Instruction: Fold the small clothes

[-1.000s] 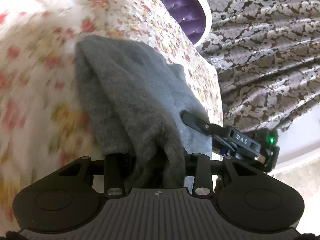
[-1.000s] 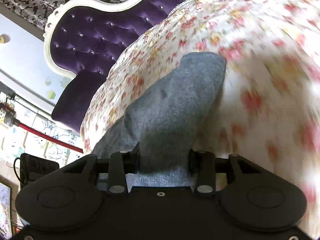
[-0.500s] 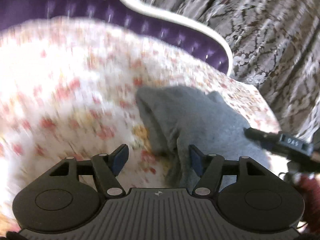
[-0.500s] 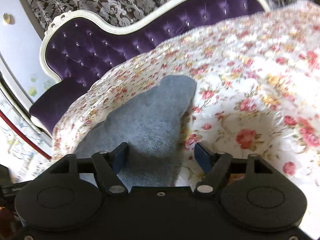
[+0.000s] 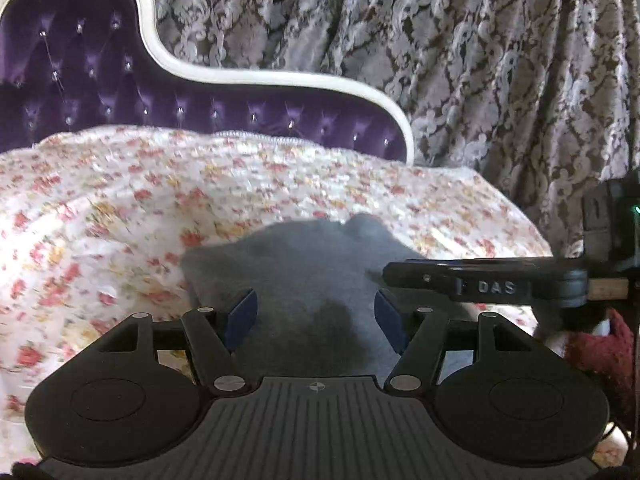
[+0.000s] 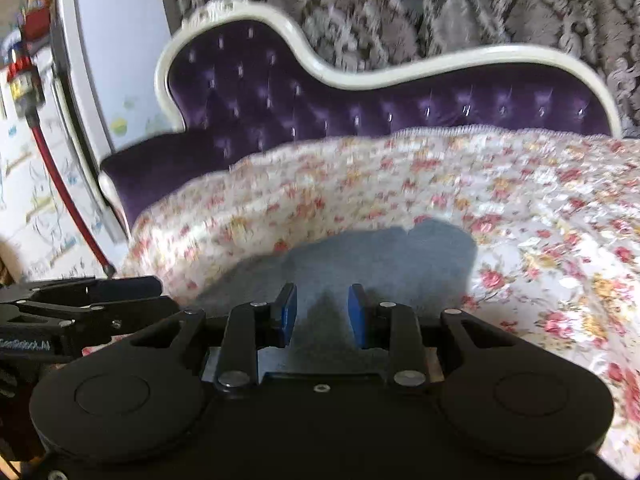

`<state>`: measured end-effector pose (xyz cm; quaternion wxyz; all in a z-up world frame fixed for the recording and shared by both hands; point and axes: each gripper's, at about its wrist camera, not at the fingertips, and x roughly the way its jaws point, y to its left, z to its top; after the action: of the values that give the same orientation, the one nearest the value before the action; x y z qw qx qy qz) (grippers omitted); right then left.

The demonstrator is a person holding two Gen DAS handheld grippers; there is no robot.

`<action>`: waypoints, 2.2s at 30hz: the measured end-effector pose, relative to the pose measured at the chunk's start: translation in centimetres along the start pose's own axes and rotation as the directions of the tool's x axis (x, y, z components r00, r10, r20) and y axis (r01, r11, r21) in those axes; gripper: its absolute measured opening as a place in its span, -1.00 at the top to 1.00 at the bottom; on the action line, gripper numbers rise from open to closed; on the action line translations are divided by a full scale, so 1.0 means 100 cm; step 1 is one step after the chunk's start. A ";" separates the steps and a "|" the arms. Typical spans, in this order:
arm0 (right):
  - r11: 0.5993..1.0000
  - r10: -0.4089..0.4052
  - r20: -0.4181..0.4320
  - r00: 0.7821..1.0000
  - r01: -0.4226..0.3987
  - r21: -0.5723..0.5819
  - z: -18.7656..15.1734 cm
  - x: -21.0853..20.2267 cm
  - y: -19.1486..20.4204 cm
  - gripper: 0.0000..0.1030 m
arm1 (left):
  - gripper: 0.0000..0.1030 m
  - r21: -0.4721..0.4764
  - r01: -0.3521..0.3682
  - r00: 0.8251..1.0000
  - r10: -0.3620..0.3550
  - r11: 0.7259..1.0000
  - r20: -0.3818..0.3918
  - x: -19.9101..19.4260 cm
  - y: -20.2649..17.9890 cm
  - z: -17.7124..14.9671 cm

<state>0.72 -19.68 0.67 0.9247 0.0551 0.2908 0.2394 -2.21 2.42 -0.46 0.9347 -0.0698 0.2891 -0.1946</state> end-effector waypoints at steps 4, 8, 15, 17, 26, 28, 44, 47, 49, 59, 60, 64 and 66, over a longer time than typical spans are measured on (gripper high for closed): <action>0.996 -0.072 -0.066 0.995 0.075 0.046 -0.008 0.025 -0.022 0.38 | -0.24 -0.034 -0.020 0.995 0.016 0.999 -0.094 0.023 0.013 -0.018; 0.984 -0.096 -0.078 0.992 0.107 0.142 -0.014 0.032 -0.045 0.41 | -0.24 -0.009 -0.014 0.996 0.013 1.000 -0.089 0.021 0.012 -0.019; 0.994 -0.038 -0.052 0.998 0.043 0.096 0.011 0.023 -0.031 0.15 | -0.26 -0.007 -0.012 0.996 0.011 1.000 -0.091 0.021 0.012 -0.019; 0.996 -0.007 -0.070 0.998 0.012 0.085 0.021 0.032 -0.031 0.15 | -0.27 0.003 -0.012 0.996 0.013 1.000 -0.092 0.021 0.012 -0.019; 0.977 -0.066 -0.162 0.985 0.097 0.189 0.033 0.084 -0.083 0.11 | -0.62 0.018 -0.049 0.994 0.050 0.999 -0.098 0.013 0.009 -0.021; 0.976 -0.152 -0.145 0.978 0.172 0.134 0.036 0.077 -0.078 -0.18 | -0.87 -0.012 -0.066 0.990 0.064 0.998 -0.128 0.013 0.014 -0.023; 0.944 -0.327 0.217 0.920 0.329 0.028 0.007 -0.059 0.012 -0.99 | -0.99 0.044 -0.240 0.970 0.241 0.970 -0.009 -0.052 -0.013 0.005; 0.939 -0.342 0.230 0.911 0.339 0.055 -0.001 -0.071 0.027 -0.99 | -0.99 0.062 -0.326 0.944 0.329 0.943 -0.031 -0.058 -0.025 0.014; 0.942 -0.336 0.216 0.917 0.329 0.071 -0.004 -0.076 0.032 -0.99 | -0.99 0.070 -0.385 0.920 0.388 0.920 -0.050 -0.060 -0.034 0.018; 0.936 -0.332 0.105 0.937 0.313 0.164 -0.021 -0.094 0.045 -0.99 | -0.99 0.128 -0.403 0.898 0.419 0.906 -0.135 -0.063 -0.054 0.012; 0.936 -0.328 0.097 0.940 0.309 0.169 -0.023 -0.096 0.046 -0.99 | -0.99 0.121 -0.394 0.902 0.408 0.911 -0.142 -0.064 -0.054 0.011; 0.930 -0.314 0.048 0.948 0.297 0.217 -0.031 -0.102 0.051 -0.99 | -0.99 0.085 -0.370 0.911 0.379 0.925 -0.164 -0.068 -0.054 0.005; 0.929 -0.304 0.035 0.952 0.288 0.234 -0.034 -0.106 0.053 -0.99 | -0.99 0.077 -0.369 0.911 0.377 0.926 -0.169 -0.070 -0.055 0.003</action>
<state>-10.98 -20.21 4.54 0.9476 0.1238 0.2883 0.0606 -9.16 0.19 4.69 0.9258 0.0250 0.3765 -0.0245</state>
